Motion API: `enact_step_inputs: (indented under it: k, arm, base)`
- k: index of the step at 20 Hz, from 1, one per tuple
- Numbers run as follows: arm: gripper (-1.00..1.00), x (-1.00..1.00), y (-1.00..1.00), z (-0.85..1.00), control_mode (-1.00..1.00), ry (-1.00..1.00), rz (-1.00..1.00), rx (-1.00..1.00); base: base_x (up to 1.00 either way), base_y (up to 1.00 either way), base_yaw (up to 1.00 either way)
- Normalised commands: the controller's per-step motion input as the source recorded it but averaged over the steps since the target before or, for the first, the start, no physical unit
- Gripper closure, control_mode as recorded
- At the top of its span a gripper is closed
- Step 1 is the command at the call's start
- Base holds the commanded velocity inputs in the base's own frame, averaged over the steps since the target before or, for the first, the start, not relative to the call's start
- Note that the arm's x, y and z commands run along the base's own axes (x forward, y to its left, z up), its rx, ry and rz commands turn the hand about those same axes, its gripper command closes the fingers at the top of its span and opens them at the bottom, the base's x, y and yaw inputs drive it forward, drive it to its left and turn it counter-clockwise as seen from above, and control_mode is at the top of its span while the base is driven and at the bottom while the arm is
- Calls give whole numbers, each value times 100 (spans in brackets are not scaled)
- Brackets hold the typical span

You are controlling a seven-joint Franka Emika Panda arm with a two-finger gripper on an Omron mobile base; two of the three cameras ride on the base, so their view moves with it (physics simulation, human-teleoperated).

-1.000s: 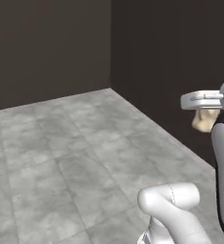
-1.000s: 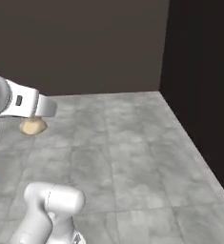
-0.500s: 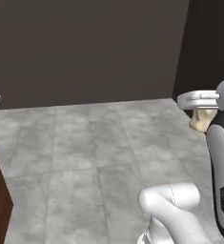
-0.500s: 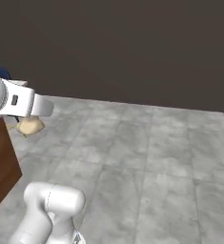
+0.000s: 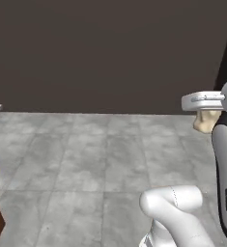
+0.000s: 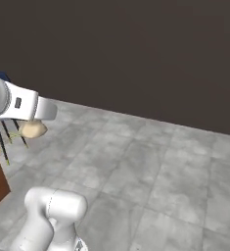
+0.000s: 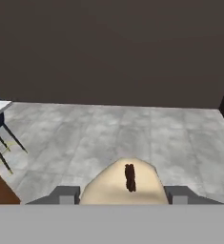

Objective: Get the candle and the beer from the cabinet and move them to the dining counter.

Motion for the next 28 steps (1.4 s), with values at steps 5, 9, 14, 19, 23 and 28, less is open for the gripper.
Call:
enact_step_inputs:
  k: [5, 9, 14, 19, 23, 28]
  arm:
    - [100, 0, 0, 0, 100, 0, 0, 0]
    - [100, 0, 0, 0, 100, 0, 0, 0]
    - [100, 0, 0, 0, 100, 0, 0, 0]
    - [100, 0, 0, 0, 100, 0, 0, 0]
    - [100, 0, 0, 0, 100, 0, 0, 0]
    - [100, 0, 0, 0, 100, 0, 0, 0]
  base:
    - [100, -72, 36]
    - [100, -69, 37]
    - [100, -59, 40]
    - [100, -59, 38]
    - [100, -59, 39]
    - [100, -57, 40]
